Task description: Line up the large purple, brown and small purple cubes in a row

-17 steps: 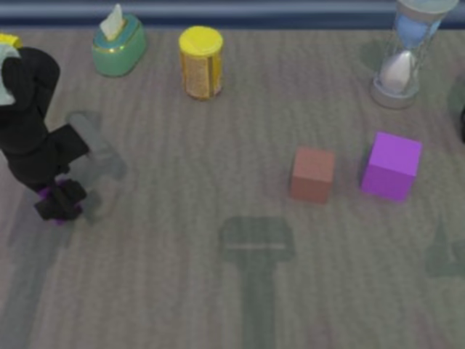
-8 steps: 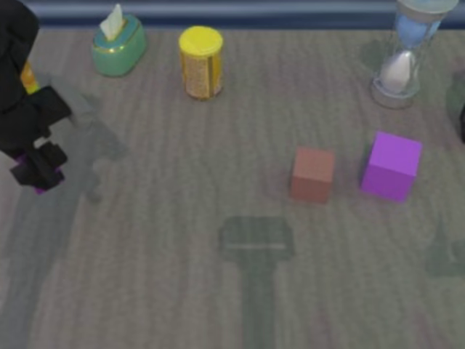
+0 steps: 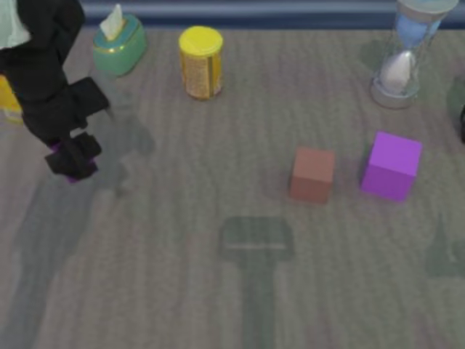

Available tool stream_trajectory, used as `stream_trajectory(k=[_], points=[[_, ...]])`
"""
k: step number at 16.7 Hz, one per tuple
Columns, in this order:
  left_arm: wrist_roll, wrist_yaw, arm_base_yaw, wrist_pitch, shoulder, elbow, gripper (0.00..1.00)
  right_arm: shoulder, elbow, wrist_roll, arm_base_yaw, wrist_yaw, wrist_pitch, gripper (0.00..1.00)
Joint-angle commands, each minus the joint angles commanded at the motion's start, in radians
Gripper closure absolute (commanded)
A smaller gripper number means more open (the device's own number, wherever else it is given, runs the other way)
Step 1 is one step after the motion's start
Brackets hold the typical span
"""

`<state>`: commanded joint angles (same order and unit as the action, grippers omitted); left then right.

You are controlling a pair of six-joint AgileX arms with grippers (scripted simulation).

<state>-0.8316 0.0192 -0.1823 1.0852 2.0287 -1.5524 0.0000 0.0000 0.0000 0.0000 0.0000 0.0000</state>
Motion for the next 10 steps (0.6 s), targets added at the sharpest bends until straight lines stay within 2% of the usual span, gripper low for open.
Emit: stream_trajectory(k=[3,10], points=[[0.034,0.000,-0.167,0.068,0.088,-0.152,1.00,0.000,0.000,0.000,0.000,0.000,0.000,0.00],[0.138,0.001,-0.628,0.237,0.299,-0.527,1.00,0.000,0.000,0.000,0.000,0.000,0.000,0.00]])
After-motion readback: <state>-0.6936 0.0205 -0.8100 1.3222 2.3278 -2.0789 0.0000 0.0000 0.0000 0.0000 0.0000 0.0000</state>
